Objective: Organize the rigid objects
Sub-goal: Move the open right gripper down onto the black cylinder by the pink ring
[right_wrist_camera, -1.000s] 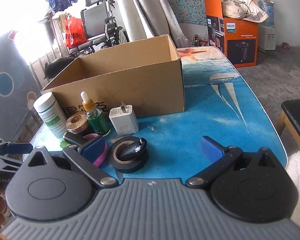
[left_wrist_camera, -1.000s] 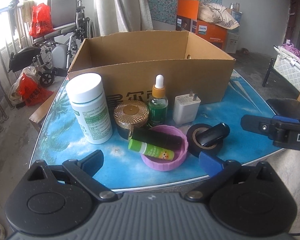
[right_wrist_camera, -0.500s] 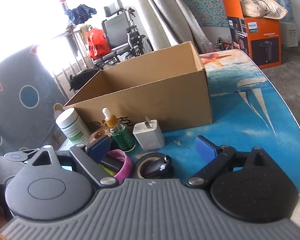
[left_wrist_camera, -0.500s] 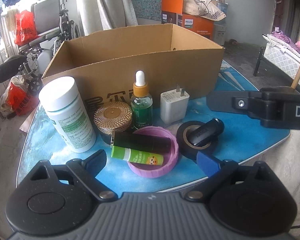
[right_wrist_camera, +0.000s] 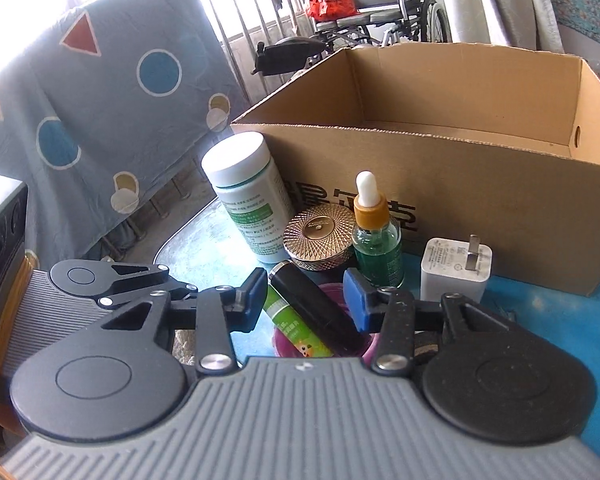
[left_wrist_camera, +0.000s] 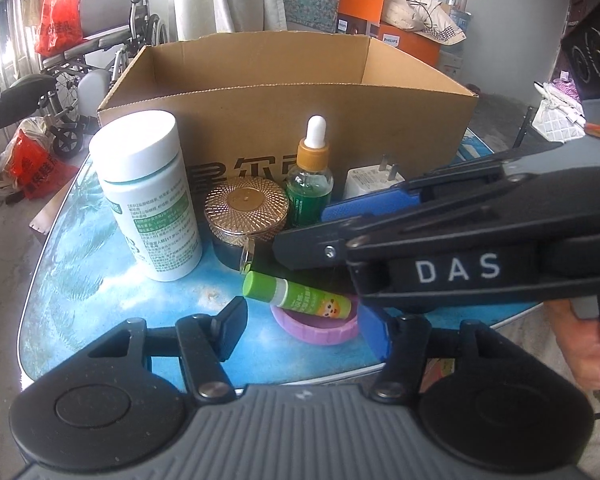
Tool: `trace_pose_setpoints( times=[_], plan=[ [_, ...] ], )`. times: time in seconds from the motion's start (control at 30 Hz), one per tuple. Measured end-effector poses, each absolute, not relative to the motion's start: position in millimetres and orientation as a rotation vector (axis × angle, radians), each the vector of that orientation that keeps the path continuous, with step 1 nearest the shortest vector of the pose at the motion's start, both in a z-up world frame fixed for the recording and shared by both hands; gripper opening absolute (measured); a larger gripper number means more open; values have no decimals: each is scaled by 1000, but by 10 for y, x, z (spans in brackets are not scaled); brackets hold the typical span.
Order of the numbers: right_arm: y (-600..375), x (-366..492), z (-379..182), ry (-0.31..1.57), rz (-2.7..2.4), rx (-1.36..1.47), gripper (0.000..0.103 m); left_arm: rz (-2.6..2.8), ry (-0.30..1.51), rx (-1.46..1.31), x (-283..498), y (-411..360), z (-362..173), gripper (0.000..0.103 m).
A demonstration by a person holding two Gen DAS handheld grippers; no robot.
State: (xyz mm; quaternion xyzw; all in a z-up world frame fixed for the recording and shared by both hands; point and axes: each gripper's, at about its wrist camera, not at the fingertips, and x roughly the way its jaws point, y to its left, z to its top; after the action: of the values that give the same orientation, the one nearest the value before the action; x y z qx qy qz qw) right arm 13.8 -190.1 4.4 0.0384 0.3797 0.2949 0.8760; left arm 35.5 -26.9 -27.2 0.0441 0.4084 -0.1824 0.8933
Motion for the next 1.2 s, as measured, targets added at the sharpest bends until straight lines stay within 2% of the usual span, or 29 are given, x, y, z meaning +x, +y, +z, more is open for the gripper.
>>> trace_pose_setpoints(
  times=[0.17, 0.63, 0.73, 0.9, 1.03, 1.13, 1.2],
  plan=[
    [-1812, 280, -33, 855, 657, 17, 27, -390, 838, 105, 358, -308, -294, 60],
    [-1814, 496, -51, 939, 744, -37, 25, -389, 836, 88, 395, -271, -303, 60],
    [-1833, 485, -53, 936, 743, -34, 23, -375, 827, 96, 409, -280, -300, 56],
    [-1908, 456, -47, 925, 727, 21, 20, -356, 800, 78, 434, -253, -280, 41],
    [-1990, 417, -34, 916, 706, 68, 13, -357, 782, 64, 451, -215, -250, 35],
    [-2039, 369, -4, 898, 675, 83, 13, -357, 769, 60, 443, -212, -234, 29],
    [-2099, 336, 28, 883, 672, 127, 15, -359, 762, 57, 425, -190, -227, 22]
  ],
)
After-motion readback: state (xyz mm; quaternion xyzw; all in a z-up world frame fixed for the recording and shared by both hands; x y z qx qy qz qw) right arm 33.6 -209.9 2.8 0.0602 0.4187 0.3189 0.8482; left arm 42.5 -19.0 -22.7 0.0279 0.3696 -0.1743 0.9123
